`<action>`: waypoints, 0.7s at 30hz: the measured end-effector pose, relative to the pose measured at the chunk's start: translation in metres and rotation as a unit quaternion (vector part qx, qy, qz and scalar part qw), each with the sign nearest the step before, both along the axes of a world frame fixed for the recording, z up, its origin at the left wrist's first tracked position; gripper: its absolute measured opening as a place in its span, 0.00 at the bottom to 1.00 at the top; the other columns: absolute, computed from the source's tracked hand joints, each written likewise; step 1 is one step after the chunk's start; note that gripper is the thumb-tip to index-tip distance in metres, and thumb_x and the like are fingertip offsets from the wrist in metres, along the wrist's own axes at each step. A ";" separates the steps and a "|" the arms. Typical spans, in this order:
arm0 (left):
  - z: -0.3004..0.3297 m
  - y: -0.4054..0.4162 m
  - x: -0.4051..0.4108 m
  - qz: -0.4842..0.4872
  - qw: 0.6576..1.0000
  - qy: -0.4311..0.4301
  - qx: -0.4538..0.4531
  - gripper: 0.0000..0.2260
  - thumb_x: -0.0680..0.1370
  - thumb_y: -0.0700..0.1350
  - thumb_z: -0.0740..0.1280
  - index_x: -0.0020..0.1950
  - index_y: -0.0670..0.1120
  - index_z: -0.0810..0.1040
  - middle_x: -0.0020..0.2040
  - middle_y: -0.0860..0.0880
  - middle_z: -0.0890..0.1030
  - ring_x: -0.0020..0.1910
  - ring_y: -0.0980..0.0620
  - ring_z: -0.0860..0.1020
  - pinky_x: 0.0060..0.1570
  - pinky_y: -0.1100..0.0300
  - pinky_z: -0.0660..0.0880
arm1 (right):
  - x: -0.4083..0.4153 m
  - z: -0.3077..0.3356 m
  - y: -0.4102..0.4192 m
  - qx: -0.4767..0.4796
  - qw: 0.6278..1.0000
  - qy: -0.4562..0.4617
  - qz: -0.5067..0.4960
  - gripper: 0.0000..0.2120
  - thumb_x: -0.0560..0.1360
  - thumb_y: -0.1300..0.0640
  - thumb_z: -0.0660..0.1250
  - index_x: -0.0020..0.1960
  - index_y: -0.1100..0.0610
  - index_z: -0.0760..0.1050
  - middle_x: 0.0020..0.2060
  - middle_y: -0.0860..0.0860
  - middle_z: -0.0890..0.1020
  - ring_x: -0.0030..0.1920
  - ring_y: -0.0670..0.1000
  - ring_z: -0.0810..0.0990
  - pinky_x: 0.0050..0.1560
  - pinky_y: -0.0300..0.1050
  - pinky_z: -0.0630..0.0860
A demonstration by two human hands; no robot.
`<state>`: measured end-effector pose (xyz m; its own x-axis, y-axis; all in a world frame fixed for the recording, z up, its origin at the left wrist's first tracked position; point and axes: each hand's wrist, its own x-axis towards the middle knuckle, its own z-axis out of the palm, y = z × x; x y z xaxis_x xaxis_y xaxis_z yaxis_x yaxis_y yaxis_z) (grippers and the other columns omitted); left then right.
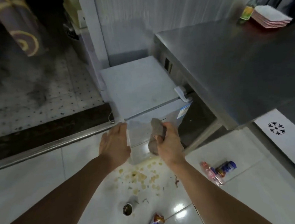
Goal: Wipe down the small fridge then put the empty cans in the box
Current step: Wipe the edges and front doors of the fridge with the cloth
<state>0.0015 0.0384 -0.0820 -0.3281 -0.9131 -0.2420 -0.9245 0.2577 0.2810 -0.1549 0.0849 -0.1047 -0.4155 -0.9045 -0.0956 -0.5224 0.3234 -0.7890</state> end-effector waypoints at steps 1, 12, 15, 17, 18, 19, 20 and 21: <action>-0.005 -0.004 0.005 0.014 1.000 -0.003 0.001 0.34 0.74 0.45 0.68 0.75 0.46 0.54 0.74 0.46 0.62 0.72 0.47 0.63 0.70 0.51 0.61 | 0.004 -0.003 -0.011 -0.015 0.999 0.022 0.021 0.18 0.75 0.64 0.62 0.64 0.59 0.68 0.61 0.55 0.71 0.59 0.53 0.73 0.55 0.30 0.64; -0.064 -0.011 0.012 0.152 0.988 -0.004 -0.028 0.32 0.74 0.41 0.68 0.74 0.46 0.56 0.73 0.49 0.63 0.71 0.49 0.64 0.68 0.53 0.63 | 0.033 -0.089 -0.097 -0.079 0.906 0.301 0.287 0.22 0.64 0.59 0.75 0.57 0.53 0.76 0.60 0.58 0.73 0.61 0.61 0.72 0.58 0.55 0.74; -0.076 -0.008 -0.003 0.185 0.982 0.003 -0.044 0.32 0.73 0.40 0.67 0.74 0.45 0.57 0.73 0.48 0.63 0.71 0.49 0.64 0.67 0.53 0.63 | 0.016 -0.101 -0.109 -0.140 0.857 0.363 0.338 0.19 0.63 0.57 0.75 0.52 0.53 0.76 0.54 0.58 0.76 0.55 0.60 0.76 0.53 0.53 0.76; -0.080 -0.006 -0.015 0.201 0.978 0.010 -0.059 0.32 0.73 0.39 0.67 0.73 0.45 0.58 0.73 0.48 0.64 0.71 0.49 0.64 0.67 0.53 0.64 | 0.002 -0.104 -0.113 -0.169 0.835 0.375 0.367 0.17 0.65 0.58 0.74 0.52 0.53 0.75 0.56 0.58 0.75 0.56 0.60 0.76 0.54 0.54 0.76; -0.082 -0.005 -0.021 0.206 0.976 0.012 -0.069 0.31 0.72 0.39 0.67 0.73 0.45 0.58 0.72 0.48 0.64 0.70 0.49 0.65 0.66 0.53 0.64 | -0.007 -0.107 -0.113 -0.176 0.832 0.374 0.370 0.16 0.65 0.59 0.74 0.51 0.54 0.75 0.57 0.58 0.75 0.58 0.60 0.75 0.56 0.54 0.75; -0.083 -0.005 -0.028 0.206 0.975 0.015 -0.078 0.31 0.72 0.39 0.67 0.73 0.45 0.59 0.72 0.48 0.65 0.70 0.49 0.65 0.65 0.53 0.65 | -0.018 -0.111 -0.113 -0.177 0.834 0.371 0.368 0.17 0.65 0.59 0.74 0.51 0.54 0.74 0.57 0.58 0.75 0.59 0.60 0.74 0.58 0.54 0.74; -0.085 -0.005 -0.035 0.203 0.975 0.022 -0.086 0.31 0.72 0.39 0.67 0.72 0.45 0.59 0.72 0.48 0.65 0.70 0.48 0.65 0.65 0.52 0.65 | -0.031 -0.114 -0.112 -0.177 0.838 0.368 0.361 0.18 0.64 0.58 0.74 0.51 0.53 0.72 0.58 0.57 0.74 0.60 0.59 0.72 0.59 0.55 0.73; -0.087 -0.005 -0.043 0.198 0.975 0.027 -0.092 0.31 0.72 0.39 0.67 0.73 0.46 0.59 0.72 0.48 0.64 0.70 0.48 0.64 0.66 0.52 0.64 | -0.045 -0.117 -0.112 -0.181 0.841 0.367 0.353 0.20 0.64 0.58 0.75 0.51 0.53 0.71 0.59 0.57 0.74 0.61 0.58 0.71 0.61 0.55 0.73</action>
<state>-0.0411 0.0331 -0.1686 0.0518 -0.9972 -0.0535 -0.9467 -0.0661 0.3153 -0.1999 -0.0269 -0.2214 0.4105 -0.8652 0.2880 -0.8730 -0.4641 -0.1501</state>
